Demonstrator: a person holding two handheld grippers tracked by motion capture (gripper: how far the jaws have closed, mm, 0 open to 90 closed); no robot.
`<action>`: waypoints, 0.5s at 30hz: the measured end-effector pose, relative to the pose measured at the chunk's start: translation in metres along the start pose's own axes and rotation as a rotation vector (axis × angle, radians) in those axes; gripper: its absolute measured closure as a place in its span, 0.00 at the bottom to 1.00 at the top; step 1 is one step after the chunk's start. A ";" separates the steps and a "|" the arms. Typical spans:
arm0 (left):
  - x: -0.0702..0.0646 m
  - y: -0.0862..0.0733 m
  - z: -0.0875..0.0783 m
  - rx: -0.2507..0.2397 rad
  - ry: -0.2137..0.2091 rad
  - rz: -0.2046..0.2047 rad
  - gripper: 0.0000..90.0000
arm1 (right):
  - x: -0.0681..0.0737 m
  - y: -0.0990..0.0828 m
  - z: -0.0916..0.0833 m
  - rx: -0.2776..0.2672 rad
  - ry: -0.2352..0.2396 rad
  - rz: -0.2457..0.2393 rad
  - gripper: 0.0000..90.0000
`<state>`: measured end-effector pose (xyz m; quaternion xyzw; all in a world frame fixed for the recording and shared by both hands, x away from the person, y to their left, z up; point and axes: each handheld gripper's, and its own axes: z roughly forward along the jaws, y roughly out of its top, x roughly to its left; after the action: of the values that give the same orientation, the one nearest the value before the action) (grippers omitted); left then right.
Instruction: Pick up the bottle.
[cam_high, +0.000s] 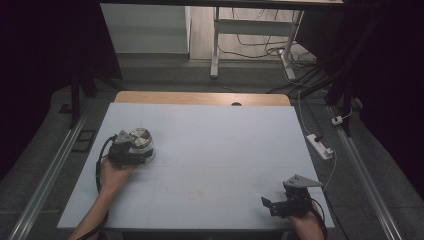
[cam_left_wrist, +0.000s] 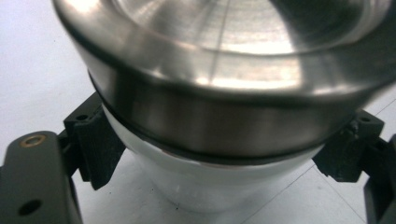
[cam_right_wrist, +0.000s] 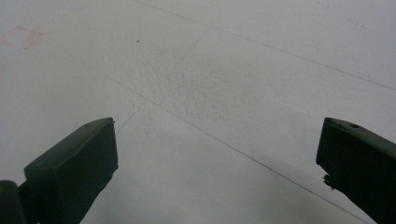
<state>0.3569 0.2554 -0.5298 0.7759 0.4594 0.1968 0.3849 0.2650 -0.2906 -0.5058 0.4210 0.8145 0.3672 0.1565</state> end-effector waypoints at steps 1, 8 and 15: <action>0.000 0.000 0.000 0.000 0.000 0.000 0.18 | 0.000 0.000 0.000 0.000 0.000 0.000 0.00; -0.002 0.001 -0.001 0.004 0.017 -0.011 0.18 | 0.000 0.000 0.000 -0.003 0.001 0.001 0.00; -0.005 0.005 -0.005 -0.008 -0.003 -0.010 0.18 | 0.000 0.000 -0.001 -0.005 0.004 0.001 0.00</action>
<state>0.3539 0.2519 -0.5228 0.7724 0.4617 0.1956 0.3898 0.2648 -0.2913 -0.5056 0.4205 0.8135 0.3704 0.1558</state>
